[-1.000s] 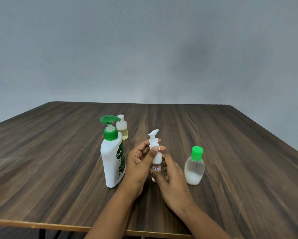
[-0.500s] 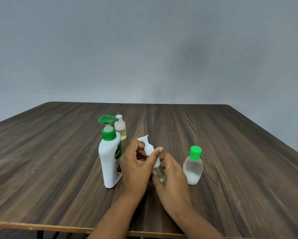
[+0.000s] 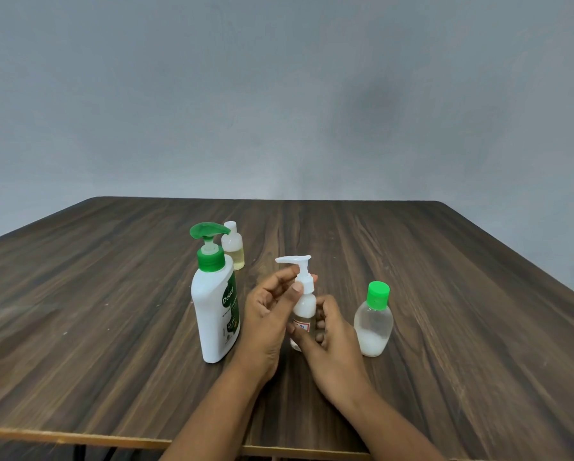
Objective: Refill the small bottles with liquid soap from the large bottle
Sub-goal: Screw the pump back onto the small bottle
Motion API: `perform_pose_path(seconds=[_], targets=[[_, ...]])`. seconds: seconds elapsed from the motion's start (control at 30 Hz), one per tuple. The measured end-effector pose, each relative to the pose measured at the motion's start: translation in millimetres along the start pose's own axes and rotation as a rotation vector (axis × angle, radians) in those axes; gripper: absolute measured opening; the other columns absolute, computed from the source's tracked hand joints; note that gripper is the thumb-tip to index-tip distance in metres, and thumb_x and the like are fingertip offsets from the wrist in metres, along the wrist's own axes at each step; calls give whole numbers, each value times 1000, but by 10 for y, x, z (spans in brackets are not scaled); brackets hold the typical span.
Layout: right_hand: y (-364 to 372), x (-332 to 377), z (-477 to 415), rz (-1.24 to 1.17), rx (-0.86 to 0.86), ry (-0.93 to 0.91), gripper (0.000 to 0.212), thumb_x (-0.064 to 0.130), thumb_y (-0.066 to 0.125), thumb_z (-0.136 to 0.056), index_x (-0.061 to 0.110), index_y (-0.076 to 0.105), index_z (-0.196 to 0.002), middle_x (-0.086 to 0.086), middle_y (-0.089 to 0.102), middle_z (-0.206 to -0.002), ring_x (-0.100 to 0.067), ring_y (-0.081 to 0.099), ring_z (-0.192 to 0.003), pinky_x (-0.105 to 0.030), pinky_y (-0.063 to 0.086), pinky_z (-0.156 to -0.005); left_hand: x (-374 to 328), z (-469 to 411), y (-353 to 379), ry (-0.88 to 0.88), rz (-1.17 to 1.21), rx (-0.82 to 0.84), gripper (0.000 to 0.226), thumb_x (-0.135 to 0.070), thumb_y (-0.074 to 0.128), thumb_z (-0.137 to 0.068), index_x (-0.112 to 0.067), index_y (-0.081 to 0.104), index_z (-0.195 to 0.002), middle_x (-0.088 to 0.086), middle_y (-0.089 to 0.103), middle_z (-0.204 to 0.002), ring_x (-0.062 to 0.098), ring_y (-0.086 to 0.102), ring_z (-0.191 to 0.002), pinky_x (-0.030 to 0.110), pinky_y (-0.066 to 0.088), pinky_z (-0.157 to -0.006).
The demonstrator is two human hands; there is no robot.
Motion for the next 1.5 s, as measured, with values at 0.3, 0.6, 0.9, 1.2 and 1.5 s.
perform_pose_path(seconds=[0.3,0.6,0.9,1.2,1.5], targets=[[-25,61,12,54,-5,-74,27,9,69,-83,28,53,-94,9,65,-90,-10,63,-85,-32,54,-69,-47,-4,-30,113,-56,-78,30,-10,73,-66,-10,59,-92,7,63,-81,25,59,-83,29,53,-73],[-9,35,0,-29,-5,-40,27,25,62,-82,31,56,-107,9,66,-98,-13,63,-93,-42,54,-78,-41,28,-14,131,-102,-4,24,-14,57,-80,-2,61,-101,22,67,-99,25,65,-93,36,53,-81],[-10,42,13,41,-5,-61,25,12,64,-85,29,54,-101,10,66,-92,-11,63,-87,-42,54,-71,-82,34,-6,158,-114,-107,29,-1,79,-66,-9,55,-80,9,61,-77,8,61,-65,19,51,-56],[1,71,-1,-15,6,-51,20,24,61,-82,27,57,-102,8,67,-93,-11,64,-88,-40,54,-75,-65,42,10,145,-136,-39,21,-16,73,-77,-8,61,-92,12,71,-89,18,68,-85,28,55,-69],[43,114,12,-119,81,-36,39,43,54,-84,29,55,-120,7,65,-107,-12,61,-102,-44,52,-87,-47,19,14,-7,110,1,24,-25,67,-80,-7,64,-95,12,72,-90,19,68,-88,26,56,-72]])
Point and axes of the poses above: each hand's wrist, its own z-axis away from the middle knuckle, its own y-axis out of the palm, x = y × z, the point moved 4 cm from there along -z, towards the middle knuckle
